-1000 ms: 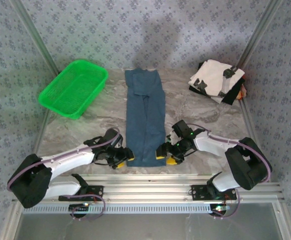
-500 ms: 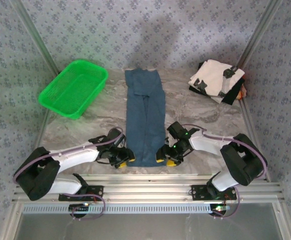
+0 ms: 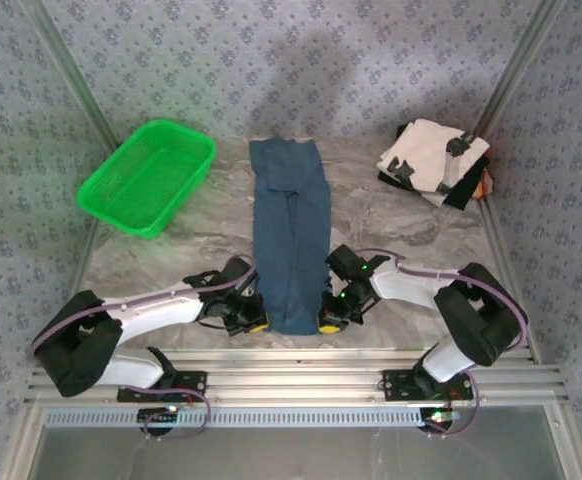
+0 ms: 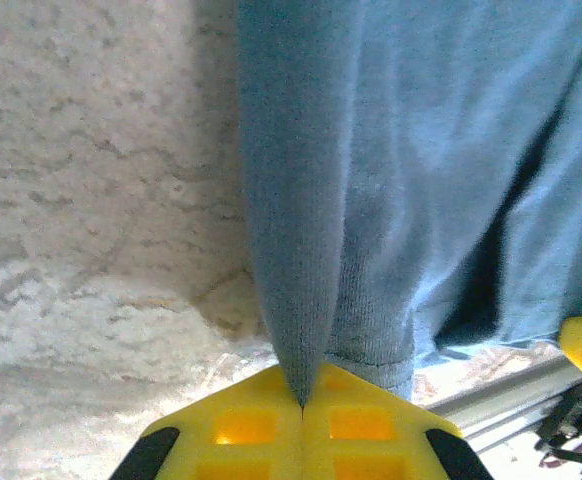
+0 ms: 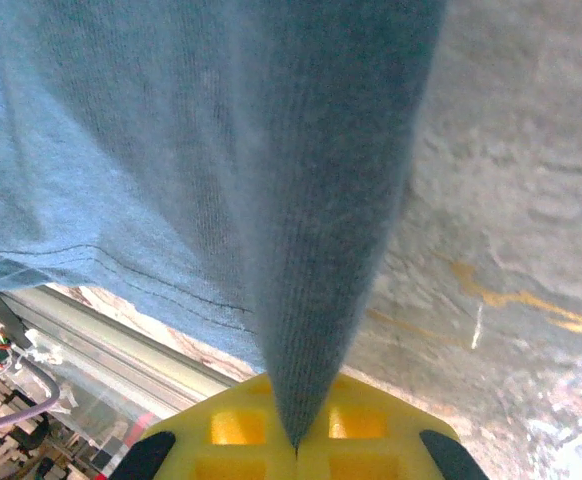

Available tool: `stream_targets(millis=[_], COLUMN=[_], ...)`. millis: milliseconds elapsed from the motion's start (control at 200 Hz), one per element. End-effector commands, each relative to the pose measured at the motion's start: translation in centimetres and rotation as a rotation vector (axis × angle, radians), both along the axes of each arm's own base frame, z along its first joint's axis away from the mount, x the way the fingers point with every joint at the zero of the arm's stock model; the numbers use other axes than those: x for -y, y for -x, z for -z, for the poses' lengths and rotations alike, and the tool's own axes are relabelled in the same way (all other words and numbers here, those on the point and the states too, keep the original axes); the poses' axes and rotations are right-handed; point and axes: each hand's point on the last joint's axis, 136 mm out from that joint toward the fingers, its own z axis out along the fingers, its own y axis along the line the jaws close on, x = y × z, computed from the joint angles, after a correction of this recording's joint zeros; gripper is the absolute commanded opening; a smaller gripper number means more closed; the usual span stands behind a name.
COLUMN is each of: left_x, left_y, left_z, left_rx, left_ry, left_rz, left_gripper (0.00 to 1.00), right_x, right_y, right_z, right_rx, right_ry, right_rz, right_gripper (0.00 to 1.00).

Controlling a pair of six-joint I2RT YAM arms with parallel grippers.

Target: Fold and stack the t-shirts

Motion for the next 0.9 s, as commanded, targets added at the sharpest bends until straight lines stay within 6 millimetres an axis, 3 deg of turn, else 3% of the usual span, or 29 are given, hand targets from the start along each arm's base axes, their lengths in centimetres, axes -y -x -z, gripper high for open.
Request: stream_targets(millis=[0, 120, 300, 465, 695, 894], left_x=[-0.7, -1.5, -2.3, -2.8, -2.1, -1.8], left_y=[0.6, 1.4, 3.8, 4.2, 2.4, -1.8], left_z=[-0.8, -1.0, 1.0, 0.1, -1.9, -6.1], left_rx=[0.011, 0.011, -0.044, -0.026, 0.027, 0.099], left_ry=[0.002, -0.005, -0.061, -0.092, -0.095, -0.01], left_rz=[0.0, -0.02, -0.014, -0.01, -0.012, -0.076], left_gripper=[0.0, 0.0, 0.0, 0.0, 0.0, 0.0], right_x=[0.4, 0.8, 1.2, 1.0, 0.1, -0.2], right_y=[0.5, 1.6, 3.6, 3.9, 2.4, -1.5], right_z=[-1.4, -1.8, -0.7, -1.4, -4.0, -7.1], right_rx=[-0.002, -0.036, -0.092, -0.089, -0.042, 0.034], right_ry=[0.003, 0.012, 0.026, 0.026, 0.013, -0.013], right_rz=[-0.022, -0.039, -0.041, -0.069, -0.088, -0.065], right_gripper=[0.0, 0.0, 0.0, 0.0, 0.0, 0.0])
